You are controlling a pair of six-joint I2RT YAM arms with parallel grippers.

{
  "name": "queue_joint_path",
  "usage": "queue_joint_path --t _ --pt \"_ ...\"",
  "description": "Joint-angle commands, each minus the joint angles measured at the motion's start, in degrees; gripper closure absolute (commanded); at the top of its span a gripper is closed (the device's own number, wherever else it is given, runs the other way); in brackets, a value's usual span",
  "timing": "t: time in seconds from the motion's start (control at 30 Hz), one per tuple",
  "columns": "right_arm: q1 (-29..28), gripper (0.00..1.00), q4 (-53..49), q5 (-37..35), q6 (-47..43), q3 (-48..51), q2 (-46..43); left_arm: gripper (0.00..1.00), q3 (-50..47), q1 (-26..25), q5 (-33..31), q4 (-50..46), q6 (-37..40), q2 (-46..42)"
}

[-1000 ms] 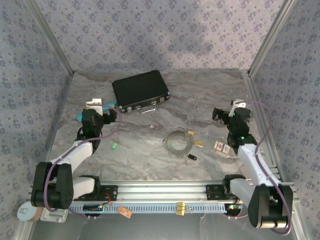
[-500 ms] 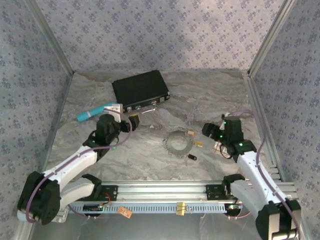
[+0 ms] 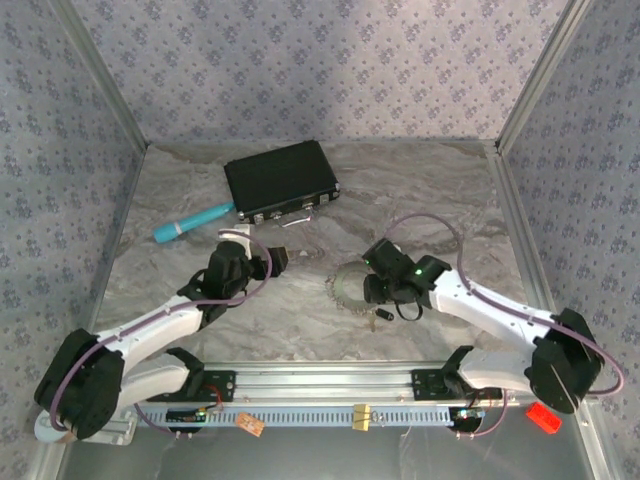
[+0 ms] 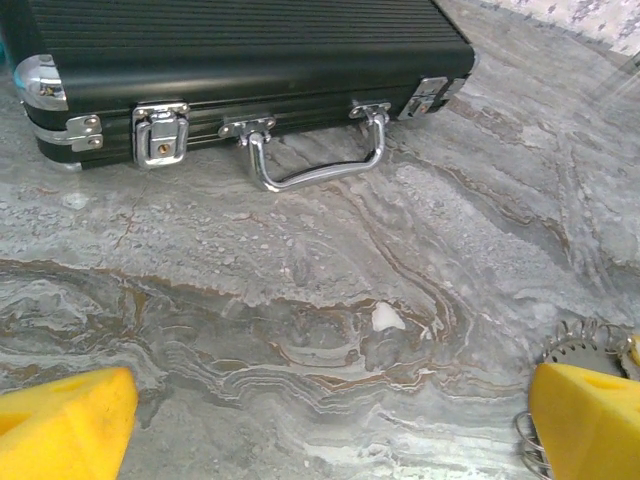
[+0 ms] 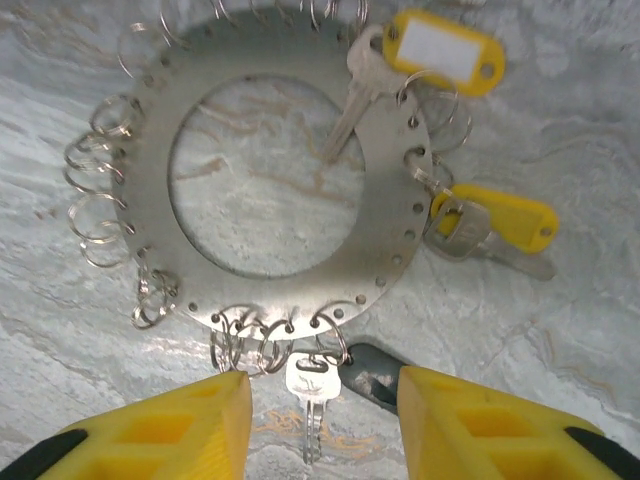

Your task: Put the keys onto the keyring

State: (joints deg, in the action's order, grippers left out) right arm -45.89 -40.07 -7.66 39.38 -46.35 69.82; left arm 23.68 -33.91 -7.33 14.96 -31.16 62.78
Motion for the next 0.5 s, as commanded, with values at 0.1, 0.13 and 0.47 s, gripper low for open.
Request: queue_joint_path --t 0.1,0.13,0.47 --pt "-2.9 0.58 -3.5 -2.6 5.6 -3.7 7.0 0.00 1.5 -0.4 0.2 1.9 -2.1 1.9" --pt "-3.3 0.58 -3.2 -2.5 5.9 -4.0 8.5 0.00 1.6 -0.4 0.3 2.2 -2.3 2.3" --pt "-5.8 0.69 -3.2 -3.4 8.7 -6.6 15.4 0.00 1.2 -0.6 0.1 2.7 -3.2 2.6"
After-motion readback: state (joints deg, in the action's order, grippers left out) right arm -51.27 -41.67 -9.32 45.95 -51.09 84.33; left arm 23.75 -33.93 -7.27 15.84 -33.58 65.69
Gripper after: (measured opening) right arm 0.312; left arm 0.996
